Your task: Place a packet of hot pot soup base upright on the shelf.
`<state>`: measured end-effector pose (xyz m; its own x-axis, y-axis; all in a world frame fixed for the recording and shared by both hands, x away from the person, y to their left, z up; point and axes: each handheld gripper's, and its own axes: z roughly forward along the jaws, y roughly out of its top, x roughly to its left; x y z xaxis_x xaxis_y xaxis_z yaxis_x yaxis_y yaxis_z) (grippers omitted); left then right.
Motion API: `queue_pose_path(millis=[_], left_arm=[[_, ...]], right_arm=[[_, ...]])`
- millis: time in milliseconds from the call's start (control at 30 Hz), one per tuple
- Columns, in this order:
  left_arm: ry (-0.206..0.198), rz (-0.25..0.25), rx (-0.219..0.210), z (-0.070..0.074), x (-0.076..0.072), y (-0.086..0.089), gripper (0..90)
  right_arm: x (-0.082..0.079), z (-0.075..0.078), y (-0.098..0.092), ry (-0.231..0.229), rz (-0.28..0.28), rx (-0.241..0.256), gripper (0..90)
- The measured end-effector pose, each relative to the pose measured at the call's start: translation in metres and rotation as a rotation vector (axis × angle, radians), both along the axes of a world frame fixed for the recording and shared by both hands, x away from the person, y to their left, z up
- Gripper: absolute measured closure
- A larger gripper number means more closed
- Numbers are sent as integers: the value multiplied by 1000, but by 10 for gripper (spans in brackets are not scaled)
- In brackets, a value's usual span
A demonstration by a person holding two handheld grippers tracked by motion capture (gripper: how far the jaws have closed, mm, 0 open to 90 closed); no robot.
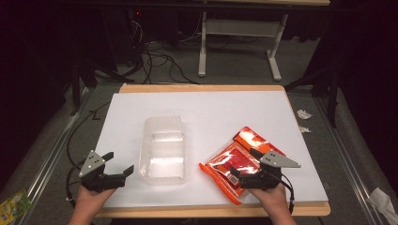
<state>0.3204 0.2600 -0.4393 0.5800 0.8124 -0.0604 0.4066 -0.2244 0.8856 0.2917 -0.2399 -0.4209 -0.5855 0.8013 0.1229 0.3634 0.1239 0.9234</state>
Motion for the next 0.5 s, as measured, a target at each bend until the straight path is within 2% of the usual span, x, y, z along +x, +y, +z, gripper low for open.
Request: queue_pose_path(millis=[67, 500], left_arm=[[8, -4, -4, -1, 1, 0, 75], [14, -18, 6, -1, 1, -2, 74]], right_arm=[[-1, 1, -6, -4, -24, 22, 3], [2, -2, -22, -4, -72, 54, 3]])
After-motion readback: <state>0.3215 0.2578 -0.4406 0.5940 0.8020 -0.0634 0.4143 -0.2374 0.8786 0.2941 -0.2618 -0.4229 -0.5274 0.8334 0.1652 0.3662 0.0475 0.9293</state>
